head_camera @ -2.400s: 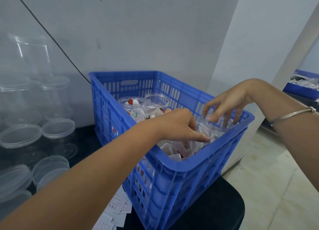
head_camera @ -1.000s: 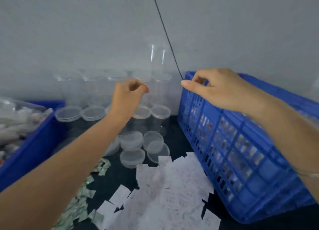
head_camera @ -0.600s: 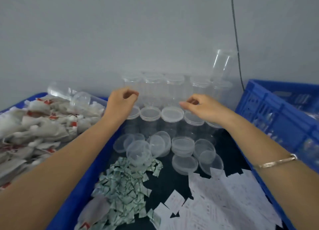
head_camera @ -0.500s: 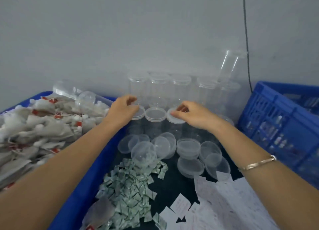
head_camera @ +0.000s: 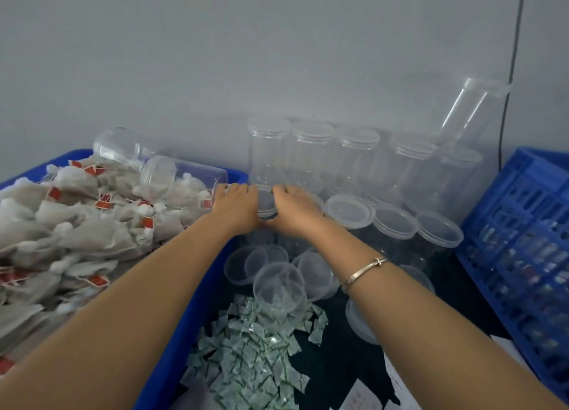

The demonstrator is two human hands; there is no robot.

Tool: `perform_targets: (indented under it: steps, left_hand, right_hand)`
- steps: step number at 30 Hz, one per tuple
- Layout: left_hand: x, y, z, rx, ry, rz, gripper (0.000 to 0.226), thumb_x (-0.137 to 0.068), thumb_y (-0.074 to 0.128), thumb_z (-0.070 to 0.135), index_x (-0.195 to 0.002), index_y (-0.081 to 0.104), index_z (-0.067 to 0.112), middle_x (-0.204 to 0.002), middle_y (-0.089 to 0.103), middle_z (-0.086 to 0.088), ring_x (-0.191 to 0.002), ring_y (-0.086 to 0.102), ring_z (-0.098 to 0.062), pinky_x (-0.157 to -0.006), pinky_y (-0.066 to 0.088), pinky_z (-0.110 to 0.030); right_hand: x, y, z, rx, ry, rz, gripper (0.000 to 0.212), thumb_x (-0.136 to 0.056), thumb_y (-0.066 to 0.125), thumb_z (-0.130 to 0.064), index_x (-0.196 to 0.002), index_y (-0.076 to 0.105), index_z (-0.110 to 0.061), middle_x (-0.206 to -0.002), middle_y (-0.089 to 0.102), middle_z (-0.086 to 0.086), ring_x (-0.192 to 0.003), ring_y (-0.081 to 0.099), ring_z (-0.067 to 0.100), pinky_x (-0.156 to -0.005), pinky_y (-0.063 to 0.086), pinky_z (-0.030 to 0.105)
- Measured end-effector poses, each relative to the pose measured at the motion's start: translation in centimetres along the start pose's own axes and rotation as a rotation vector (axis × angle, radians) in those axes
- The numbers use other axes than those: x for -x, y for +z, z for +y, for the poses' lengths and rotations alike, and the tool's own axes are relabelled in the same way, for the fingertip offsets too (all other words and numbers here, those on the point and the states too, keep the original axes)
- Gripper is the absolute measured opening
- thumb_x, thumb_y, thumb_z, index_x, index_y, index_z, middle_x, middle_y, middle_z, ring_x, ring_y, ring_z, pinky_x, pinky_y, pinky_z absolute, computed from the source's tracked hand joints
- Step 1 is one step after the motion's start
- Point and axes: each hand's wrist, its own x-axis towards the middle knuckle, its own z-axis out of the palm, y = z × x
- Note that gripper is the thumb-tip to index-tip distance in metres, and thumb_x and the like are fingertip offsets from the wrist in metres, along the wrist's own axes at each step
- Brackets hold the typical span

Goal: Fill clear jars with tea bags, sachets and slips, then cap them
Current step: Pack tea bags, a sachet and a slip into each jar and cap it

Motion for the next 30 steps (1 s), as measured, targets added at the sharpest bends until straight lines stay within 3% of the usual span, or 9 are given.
perform_targets:
  steps: [4, 10, 14, 19, 23, 30]
  left_hand:
    - [-0.5, 0.5, 0.1, -0.053, 0.037, -0.005, 0.056, -0.092, 0.058, 0.032, -0.137, 0.036, 0.007, -0.137, 0.043, -0.013, -0.128, 0.041, -0.03, -0.107, 0.029, -0.041]
    - [-0.4, 0.8, -0.5, 0.052, 0.085, 0.031, 0.071, -0.086, 0.067, 0.028, -0.142, 0.03, 0.007, -0.136, 0.037, -0.015, -0.126, 0.036, -0.031, -0.106, 0.029, -0.037]
    - [0.1, 0.0, -0.7, 0.17, 0.07, 0.046, 0.08, -0.078, 0.074, 0.023, -0.143, 0.029, 0.008, -0.134, 0.035, -0.016, -0.125, 0.034, -0.032, -0.106, 0.03, -0.038]
    - [2.4, -2.1, -0.2, 0.26, 0.074, 0.155, 0.082, -0.079, 0.074, 0.021, -0.145, 0.028, 0.008, -0.134, 0.035, -0.017, -0.127, 0.031, -0.032, -0.102, 0.031, -0.037]
    - [5.2, -4.7, 0.5, 0.351, 0.086, 0.19, 0.084, -0.077, 0.078, 0.027, -0.143, 0.031, 0.005, -0.133, 0.035, -0.018, -0.126, 0.031, -0.033, -0.105, 0.031, -0.039]
    - [13.2, -8.0, 3.2, 0.546, 0.067, 0.265, 0.083, -0.072, 0.08, 0.018, -0.14, 0.034, 0.01, -0.13, 0.034, -0.016, -0.123, 0.031, -0.033, -0.095, 0.025, -0.028]
  right_hand:
    - [-2.3, 0.7, -0.6, 0.047, 0.018, -0.031, 0.076, -0.087, 0.073, -0.034, -0.146, 0.033, -0.008, -0.143, 0.044, 0.021, -0.133, 0.043, 0.037, -0.111, 0.036, 0.048]
    - [-4.0, 0.8, -1.0, 0.033, 0.06, -0.064, 0.094, -0.076, 0.083, -0.037, -0.149, 0.029, -0.013, -0.142, 0.045, 0.021, -0.135, 0.041, 0.038, -0.117, 0.025, 0.051]
    - [-3.3, 0.2, -1.0, -0.023, 0.048, -0.012, 0.093, -0.071, 0.086, -0.036, -0.145, 0.034, -0.014, -0.14, 0.046, 0.02, -0.136, 0.04, 0.035, -0.119, 0.016, 0.048]
    - [-1.1, -2.0, -1.7, -0.05, 0.012, 0.04, 0.091, -0.069, 0.088, -0.037, -0.14, 0.037, -0.014, -0.136, 0.048, 0.017, -0.133, 0.042, 0.035, -0.118, 0.02, 0.047]
    - [2.1, -4.4, -2.3, -0.063, -0.004, 0.054, 0.095, -0.068, 0.09, -0.029, -0.144, 0.034, -0.016, -0.136, 0.045, 0.017, -0.129, 0.043, 0.038, -0.106, 0.036, 0.043]
    - [11.1, -7.2, -3.5, -0.055, -0.05, 0.052, 0.103, -0.066, 0.093, -0.028, -0.149, 0.032, -0.018, -0.14, 0.047, 0.014, -0.126, 0.05, 0.032, -0.103, 0.044, 0.042]
